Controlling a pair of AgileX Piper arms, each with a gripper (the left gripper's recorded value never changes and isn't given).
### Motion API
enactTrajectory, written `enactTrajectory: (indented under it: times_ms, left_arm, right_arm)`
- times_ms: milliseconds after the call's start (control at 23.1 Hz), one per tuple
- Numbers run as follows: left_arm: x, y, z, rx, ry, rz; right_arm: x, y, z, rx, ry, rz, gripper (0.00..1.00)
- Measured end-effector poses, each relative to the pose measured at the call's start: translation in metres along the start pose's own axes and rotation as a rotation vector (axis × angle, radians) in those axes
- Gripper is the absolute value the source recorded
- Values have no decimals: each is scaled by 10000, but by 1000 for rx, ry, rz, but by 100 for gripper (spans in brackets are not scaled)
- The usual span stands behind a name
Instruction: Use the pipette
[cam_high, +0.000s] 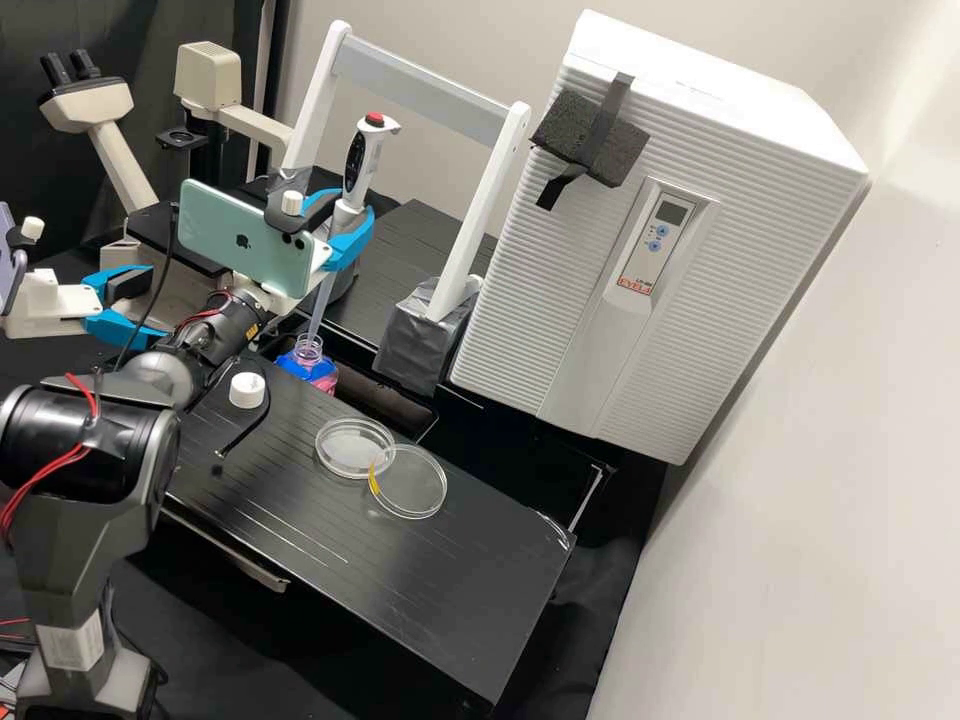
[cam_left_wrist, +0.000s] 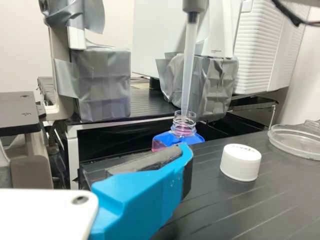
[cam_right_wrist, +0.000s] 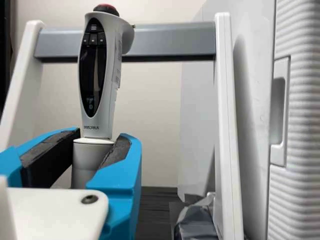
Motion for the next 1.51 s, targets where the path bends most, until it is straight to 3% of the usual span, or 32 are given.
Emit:
enactTrajectory:
  times_ms: [216, 735, 995, 1513]
  left_arm:
    - [1, -4, -2, 0, 1, -1]
    - [5, -16, -6, -7, 2, -6]
    - [6, -22, 10, -7, -4, -8]
    - [6, -22, 10, -7, -4, -8]
  right_arm:
    - [-72, -102, 48, -17, 7, 11, 0]
    - [-179, -321, 186, -52, -34, -68, 0]
    - [-202, -365, 231, -62, -46, -85, 0]
    - [-213, -384, 285, -54, -84, -83, 0]
